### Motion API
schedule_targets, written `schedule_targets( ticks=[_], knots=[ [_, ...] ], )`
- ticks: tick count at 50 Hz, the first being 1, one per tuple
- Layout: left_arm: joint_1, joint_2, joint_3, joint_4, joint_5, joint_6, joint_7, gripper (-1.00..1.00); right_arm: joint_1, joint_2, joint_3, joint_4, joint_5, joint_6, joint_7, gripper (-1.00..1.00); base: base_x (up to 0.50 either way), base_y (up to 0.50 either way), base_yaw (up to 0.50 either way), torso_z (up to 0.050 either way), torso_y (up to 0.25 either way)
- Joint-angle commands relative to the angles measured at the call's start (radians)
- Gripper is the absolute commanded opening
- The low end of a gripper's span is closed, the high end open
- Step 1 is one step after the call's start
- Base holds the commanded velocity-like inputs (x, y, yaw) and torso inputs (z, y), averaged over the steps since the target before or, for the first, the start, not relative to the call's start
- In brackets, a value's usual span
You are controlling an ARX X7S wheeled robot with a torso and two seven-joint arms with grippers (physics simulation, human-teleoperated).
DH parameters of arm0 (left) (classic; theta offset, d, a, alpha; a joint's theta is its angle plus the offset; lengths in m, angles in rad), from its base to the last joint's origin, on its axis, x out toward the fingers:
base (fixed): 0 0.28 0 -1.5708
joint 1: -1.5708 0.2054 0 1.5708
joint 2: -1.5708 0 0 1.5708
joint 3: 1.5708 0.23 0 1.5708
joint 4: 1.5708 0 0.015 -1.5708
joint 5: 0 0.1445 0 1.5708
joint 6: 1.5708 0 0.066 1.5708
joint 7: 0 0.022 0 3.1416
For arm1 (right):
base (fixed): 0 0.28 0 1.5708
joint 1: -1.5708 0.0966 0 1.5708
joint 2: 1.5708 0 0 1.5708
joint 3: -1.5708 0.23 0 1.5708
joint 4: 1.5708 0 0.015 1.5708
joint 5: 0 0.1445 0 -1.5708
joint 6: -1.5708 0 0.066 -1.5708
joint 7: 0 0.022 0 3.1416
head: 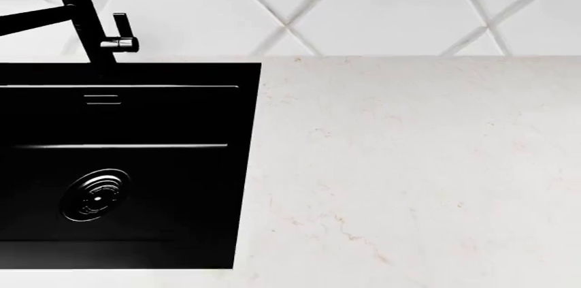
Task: Pick and place the shaker into the drawer. Then close the cabinet.
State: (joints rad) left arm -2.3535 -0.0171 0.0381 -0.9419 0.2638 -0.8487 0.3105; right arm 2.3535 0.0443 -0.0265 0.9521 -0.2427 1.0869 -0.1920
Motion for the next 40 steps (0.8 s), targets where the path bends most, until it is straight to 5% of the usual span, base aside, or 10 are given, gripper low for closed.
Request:
schedule_targets(
  ticks=[1,40],
  knots=[
    [-0.003,0.002,-0.005,-0.006,-0.008,0.013,-0.012,-1.0,0.003,0.0,-0.006,-0.003,-0.023,0.002,-0.014,-1.0,-0.5,0.0,0.0,0.0,0.0],
    [-0.003,0.002,-0.003,0.017,-0.032,-0.015,-0.008,-1.0,0.003,-0.008,-0.01,-0.014,-0.062,0.028,-0.055,-1.0,-0.5,0.0,0.0,0.0,0.0]
  ],
)
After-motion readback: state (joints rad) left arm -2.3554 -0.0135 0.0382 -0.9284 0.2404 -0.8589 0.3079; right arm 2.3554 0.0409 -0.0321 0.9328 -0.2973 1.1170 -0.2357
